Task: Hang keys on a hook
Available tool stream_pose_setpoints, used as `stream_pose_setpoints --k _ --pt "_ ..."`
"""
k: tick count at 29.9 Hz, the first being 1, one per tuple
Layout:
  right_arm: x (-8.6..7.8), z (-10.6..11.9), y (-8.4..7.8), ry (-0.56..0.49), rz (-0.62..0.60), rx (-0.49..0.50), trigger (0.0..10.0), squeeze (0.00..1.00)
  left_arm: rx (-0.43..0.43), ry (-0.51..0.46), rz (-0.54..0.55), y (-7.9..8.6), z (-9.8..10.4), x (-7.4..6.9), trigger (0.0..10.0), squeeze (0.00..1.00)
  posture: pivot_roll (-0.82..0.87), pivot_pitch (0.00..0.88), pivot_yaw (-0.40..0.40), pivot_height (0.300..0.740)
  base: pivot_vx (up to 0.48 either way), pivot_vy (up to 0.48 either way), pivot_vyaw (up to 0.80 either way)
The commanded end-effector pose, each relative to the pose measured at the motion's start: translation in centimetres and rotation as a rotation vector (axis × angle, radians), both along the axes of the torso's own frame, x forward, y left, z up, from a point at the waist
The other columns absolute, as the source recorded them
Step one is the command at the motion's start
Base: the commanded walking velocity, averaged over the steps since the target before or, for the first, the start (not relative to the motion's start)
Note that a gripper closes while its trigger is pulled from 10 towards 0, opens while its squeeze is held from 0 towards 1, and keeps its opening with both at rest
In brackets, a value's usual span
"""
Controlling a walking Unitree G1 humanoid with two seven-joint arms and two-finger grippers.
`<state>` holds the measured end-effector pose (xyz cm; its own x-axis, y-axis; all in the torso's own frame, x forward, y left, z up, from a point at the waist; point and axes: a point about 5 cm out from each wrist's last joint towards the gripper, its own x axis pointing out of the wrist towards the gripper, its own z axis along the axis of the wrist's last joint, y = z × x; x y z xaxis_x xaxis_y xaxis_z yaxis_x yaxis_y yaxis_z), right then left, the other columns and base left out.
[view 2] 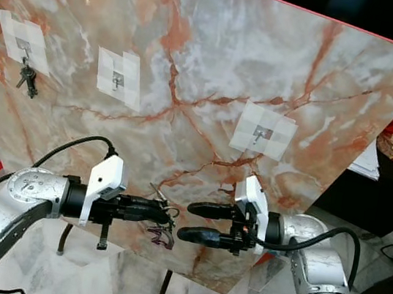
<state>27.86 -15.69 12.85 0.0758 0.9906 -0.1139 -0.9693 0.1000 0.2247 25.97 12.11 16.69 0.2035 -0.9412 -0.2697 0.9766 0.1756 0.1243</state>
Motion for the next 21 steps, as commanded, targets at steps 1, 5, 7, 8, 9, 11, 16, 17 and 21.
stream_pose_setpoints --k 1,5,7,8,9,11,16,17,21 --pt "-0.12 0.41 0.11 -0.023 0.001 0.004 10.0 0.0 -0.017 -0.026 -0.014 -0.16 0.99 0.04 10.0 0.0 0.12 0.0 -0.115 0.74 0.0 0.0 0.0" --pt "-0.11 0.59 0.46 -0.053 0.0 0.036 10.0 0.0 -0.011 -0.026 -0.019 0.11 1.15 0.16 10.0 0.0 0.12 0.0 -0.1 0.74 0.0 0.0 0.0" --pt "-0.09 0.88 0.42 -0.056 -0.006 0.05 10.0 0.0 -0.003 -0.029 -0.019 0.13 1.19 0.34 10.0 0.0 0.12 0.0 -0.099 0.74 0.0 0.0 0.8" --pt "-0.11 0.91 0.43 -0.055 -0.005 0.051 10.0 0.0 -0.003 -0.03 -0.019 0.14 1.2 0.36 10.0 0.0 0.12 0.0 -0.098 0.74 0.0 0.0 0.8" --pt "-0.14 0.94 0.41 -0.049 -0.005 0.053 10.0 0.0 -0.005 -0.03 -0.02 0.08 1.24 0.37 10.0 0.0 0.12 0.0 -0.098 0.74 0.0 0.0 0.8" --pt "-0.22 1.02 0.37 -0.045 0.003 0.055 10.0 0.0 -0.007 -0.03 -0.023 -0.07 1.28 0.38 10.0 0.0 0.12 0.0 -0.099 0.74 0.0 0.0 0.8" --pt "-0.22 0.79 0.31 -0.042 0.003 0.045 10.0 0.0 -0.011 -0.029 -0.025 -0.17 1.25 0.29 10.0 0.0 0.12 0.0 -0.104 0.74 0.0 0.0 0.8" --pt "-0.23 0.77 0.31 -0.041 0.003 0.044 10.0 0.0 -0.012 -0.028 -0.024 -0.17 1.25 0.28 10.0 0.0 0.12 0.0 -0.104 0.74 0.0 0.0 0.41" --pt "-0.25 0.77 0.59 -0.033 0.012 0.037 10.0 0.0 -0.009 -0.022 -0.019 0.07 1.07 0.17 10.0 0.0 0.13 0.0 -0.105 0.74 0.0 0.0 0.1"
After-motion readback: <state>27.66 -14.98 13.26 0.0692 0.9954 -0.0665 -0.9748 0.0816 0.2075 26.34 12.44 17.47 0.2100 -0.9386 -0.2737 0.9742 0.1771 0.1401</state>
